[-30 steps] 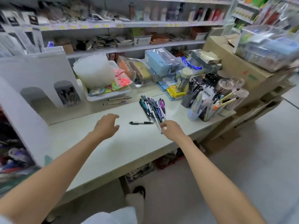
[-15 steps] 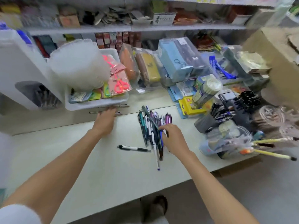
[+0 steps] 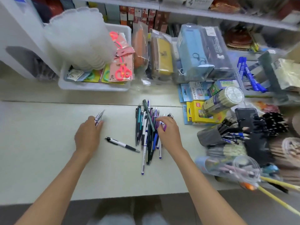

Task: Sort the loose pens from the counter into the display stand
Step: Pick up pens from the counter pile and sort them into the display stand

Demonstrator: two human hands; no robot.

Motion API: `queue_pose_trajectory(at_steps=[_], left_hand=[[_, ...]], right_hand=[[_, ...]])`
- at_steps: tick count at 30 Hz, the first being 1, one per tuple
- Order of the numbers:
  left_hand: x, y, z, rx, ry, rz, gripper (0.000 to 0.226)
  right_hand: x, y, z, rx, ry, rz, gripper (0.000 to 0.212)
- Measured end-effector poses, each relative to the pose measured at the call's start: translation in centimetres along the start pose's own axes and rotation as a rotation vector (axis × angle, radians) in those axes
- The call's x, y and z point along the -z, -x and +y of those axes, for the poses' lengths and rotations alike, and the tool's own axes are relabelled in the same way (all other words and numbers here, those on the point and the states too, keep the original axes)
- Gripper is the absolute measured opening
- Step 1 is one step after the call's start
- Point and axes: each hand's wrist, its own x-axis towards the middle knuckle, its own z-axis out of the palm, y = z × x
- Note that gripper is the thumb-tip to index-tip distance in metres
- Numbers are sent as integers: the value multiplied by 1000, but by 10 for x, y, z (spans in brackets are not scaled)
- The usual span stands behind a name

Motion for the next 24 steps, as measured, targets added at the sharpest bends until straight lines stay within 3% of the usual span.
queue_pose_trajectory(at_steps=[5,9,13,19,24], left_hand=[[-8,60,26,288,176,20,33],[-33,68,66,257,384,-38,30],[-48,52,111,201,538,-158,68],[-71,63,146,146,364,-84,108],[-80,65,148,128,261,0,99]], right_hand=[[-11,-2,6,40,-20,24,35],[-13,-5,13,26,16,62,31],[-12,-5,25,28,18,31,53],[-18,2,46,65,-133,-29,65],[-16,3,48,64,-225,-16,65]])
